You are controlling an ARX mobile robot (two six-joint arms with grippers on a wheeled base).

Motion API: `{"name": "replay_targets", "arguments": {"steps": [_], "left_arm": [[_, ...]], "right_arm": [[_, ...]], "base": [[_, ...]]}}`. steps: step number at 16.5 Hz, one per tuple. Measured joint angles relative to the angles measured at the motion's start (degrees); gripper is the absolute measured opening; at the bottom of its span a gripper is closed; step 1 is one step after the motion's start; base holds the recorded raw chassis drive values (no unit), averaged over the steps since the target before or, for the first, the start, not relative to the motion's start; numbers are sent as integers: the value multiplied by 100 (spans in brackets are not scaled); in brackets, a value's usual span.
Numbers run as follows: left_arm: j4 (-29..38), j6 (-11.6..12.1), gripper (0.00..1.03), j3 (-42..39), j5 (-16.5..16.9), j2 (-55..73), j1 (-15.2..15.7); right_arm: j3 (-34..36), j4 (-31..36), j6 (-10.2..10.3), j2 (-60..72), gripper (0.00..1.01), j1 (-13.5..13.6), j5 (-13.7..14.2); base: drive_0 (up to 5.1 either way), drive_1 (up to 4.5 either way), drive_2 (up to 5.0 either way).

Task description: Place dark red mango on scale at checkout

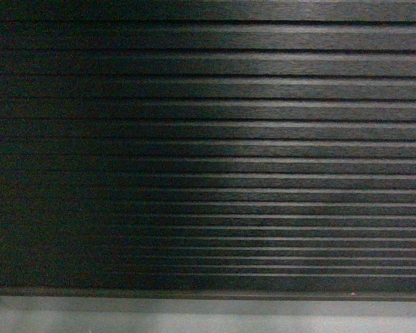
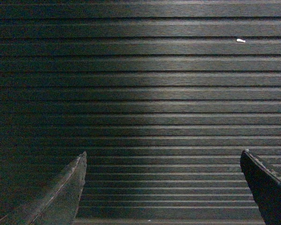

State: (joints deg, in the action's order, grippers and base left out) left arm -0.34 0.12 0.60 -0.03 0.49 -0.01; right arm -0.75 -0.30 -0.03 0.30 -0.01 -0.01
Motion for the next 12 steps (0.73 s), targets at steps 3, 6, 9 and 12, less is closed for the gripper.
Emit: {"name": "replay_targets", "arguments": {"steps": [3,6,9,12], "left_arm": [[0,0,98,0,0,0,0],[0,0,98,0,0,0,0],[0,0,98,0,0,-2,0],[0,0,98,0,0,0,0]], "right_arm": [[0,0,0,0,98,0,0],[0,0,0,0,98,0,0],[0,2,0,0,98,0,0],[0,0,0,0,98,0,0]], "base": [[0,0,0],[0,0,0],[0,0,0],[0,0,0]]}}
